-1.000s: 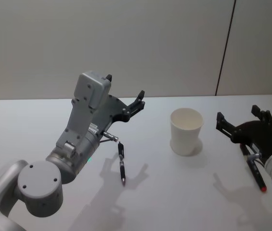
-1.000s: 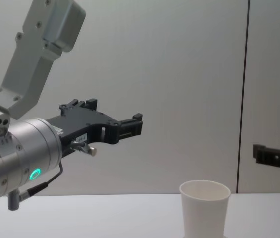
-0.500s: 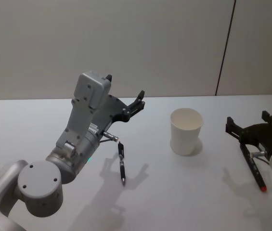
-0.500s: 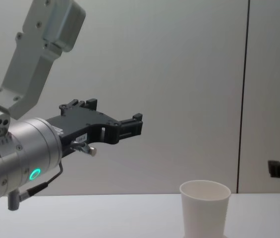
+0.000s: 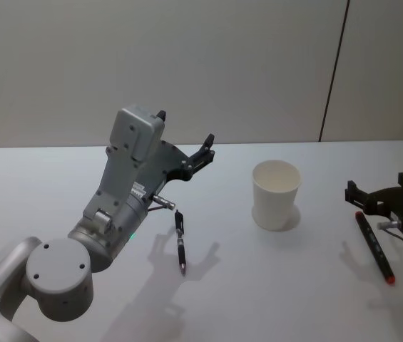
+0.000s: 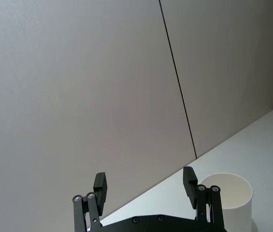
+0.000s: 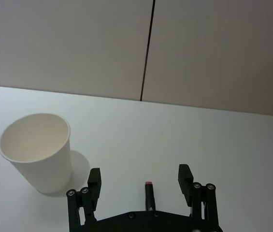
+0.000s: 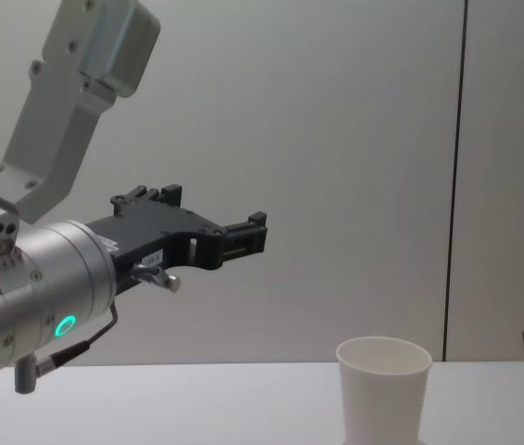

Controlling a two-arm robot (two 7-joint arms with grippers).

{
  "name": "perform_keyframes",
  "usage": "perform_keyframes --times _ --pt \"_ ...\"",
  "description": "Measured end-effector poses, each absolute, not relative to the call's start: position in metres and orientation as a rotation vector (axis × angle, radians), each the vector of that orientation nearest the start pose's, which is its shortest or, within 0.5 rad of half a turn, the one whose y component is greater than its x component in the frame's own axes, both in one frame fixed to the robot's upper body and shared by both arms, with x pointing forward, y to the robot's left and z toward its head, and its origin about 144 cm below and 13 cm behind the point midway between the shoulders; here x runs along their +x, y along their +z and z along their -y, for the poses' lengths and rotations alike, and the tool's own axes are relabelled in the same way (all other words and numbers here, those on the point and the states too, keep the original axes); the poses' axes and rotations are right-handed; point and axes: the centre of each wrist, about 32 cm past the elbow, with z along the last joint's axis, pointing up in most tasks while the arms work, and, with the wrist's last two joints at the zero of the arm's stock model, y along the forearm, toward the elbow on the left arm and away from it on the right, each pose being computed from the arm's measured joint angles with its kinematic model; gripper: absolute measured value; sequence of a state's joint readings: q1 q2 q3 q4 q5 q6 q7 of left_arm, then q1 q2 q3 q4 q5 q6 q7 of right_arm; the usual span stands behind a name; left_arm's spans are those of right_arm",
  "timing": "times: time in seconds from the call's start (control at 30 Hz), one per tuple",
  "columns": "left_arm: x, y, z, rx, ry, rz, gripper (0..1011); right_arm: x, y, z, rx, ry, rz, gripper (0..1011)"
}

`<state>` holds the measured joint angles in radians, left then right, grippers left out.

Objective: Place the pen into the pen holder.

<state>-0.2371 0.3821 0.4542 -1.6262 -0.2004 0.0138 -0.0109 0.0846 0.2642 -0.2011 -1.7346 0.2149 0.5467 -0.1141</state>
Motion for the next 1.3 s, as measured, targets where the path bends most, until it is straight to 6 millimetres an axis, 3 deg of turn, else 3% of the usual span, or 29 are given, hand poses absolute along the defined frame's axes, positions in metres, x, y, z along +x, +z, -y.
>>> perform_keyframes --times 1.3 --pt "0.492 1.204 -0.198 0.061 1.124 0.268 1003 0.544 1.196 0.229 -0.574 -1.504 -0.437 1001"
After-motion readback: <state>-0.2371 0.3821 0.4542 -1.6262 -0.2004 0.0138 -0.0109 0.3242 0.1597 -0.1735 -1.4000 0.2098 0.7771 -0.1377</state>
